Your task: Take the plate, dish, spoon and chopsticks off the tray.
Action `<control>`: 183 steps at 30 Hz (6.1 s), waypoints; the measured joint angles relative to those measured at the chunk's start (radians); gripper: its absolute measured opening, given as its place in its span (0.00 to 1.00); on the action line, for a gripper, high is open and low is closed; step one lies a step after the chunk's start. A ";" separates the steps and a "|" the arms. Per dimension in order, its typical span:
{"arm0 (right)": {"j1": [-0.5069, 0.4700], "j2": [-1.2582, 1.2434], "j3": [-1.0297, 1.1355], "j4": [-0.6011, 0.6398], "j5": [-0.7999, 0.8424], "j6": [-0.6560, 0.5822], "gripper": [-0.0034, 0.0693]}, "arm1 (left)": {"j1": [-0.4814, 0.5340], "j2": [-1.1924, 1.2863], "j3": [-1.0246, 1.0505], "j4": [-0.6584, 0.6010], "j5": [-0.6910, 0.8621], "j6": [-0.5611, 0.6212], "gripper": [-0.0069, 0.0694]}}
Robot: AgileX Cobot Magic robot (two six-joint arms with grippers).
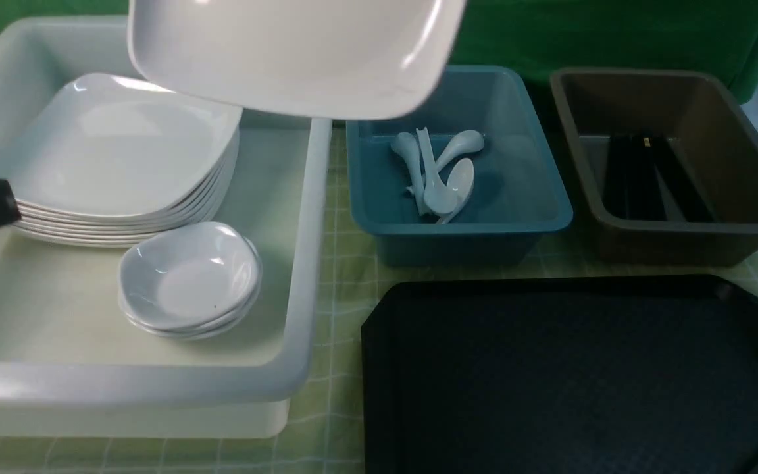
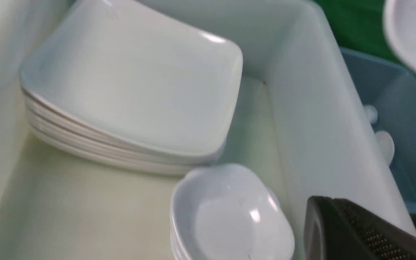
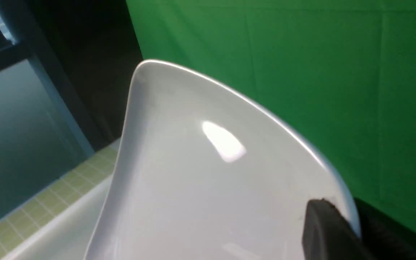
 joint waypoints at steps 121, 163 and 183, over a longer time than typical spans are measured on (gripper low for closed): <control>0.135 -0.023 0.039 -0.410 0.585 0.107 0.08 | -0.207 1.371 -1.306 0.223 0.288 0.031 0.09; 0.142 -1.573 1.682 -0.825 -0.642 0.519 0.08 | -0.206 -0.454 0.353 0.180 -0.053 -0.165 0.09; 0.142 -1.760 1.965 -0.824 -0.927 0.558 0.24 | -0.206 -0.519 0.410 0.204 -0.077 -0.201 0.10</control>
